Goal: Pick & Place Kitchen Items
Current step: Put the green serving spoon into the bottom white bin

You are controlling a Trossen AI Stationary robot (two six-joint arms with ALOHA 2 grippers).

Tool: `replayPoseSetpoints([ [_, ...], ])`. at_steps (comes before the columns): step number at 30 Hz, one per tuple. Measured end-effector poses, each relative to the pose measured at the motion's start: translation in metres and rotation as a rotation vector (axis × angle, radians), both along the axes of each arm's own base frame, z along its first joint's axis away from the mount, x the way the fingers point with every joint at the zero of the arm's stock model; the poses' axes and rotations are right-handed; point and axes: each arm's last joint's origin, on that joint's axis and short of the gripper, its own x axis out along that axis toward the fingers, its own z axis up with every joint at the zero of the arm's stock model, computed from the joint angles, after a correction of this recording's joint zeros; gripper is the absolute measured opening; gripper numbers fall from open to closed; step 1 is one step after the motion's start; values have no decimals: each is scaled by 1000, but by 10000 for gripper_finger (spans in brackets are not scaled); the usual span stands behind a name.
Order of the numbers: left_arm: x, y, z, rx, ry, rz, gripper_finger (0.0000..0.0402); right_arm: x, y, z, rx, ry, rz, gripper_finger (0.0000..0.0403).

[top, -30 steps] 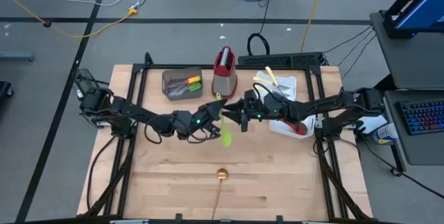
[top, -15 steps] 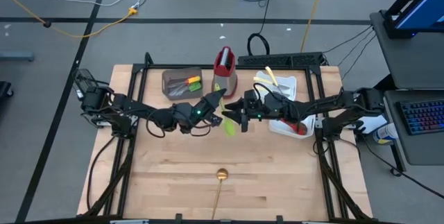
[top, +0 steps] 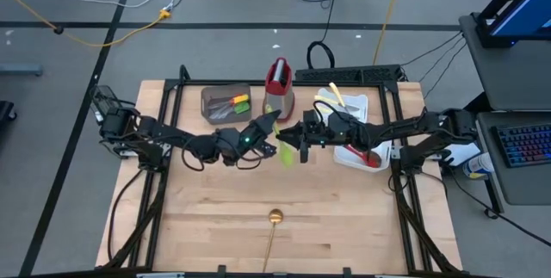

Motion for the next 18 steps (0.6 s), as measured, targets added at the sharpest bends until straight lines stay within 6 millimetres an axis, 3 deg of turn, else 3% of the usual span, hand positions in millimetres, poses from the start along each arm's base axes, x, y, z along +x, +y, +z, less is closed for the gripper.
replayPoseSetpoints([
  [10,-4,-5,-1,-40,-15,159,49,-5,-7,3,-66,32,-13,28],
  [18,-5,-19,-5,-110,-51,142,48,-18,-13,12,-182,89,14,14],
])
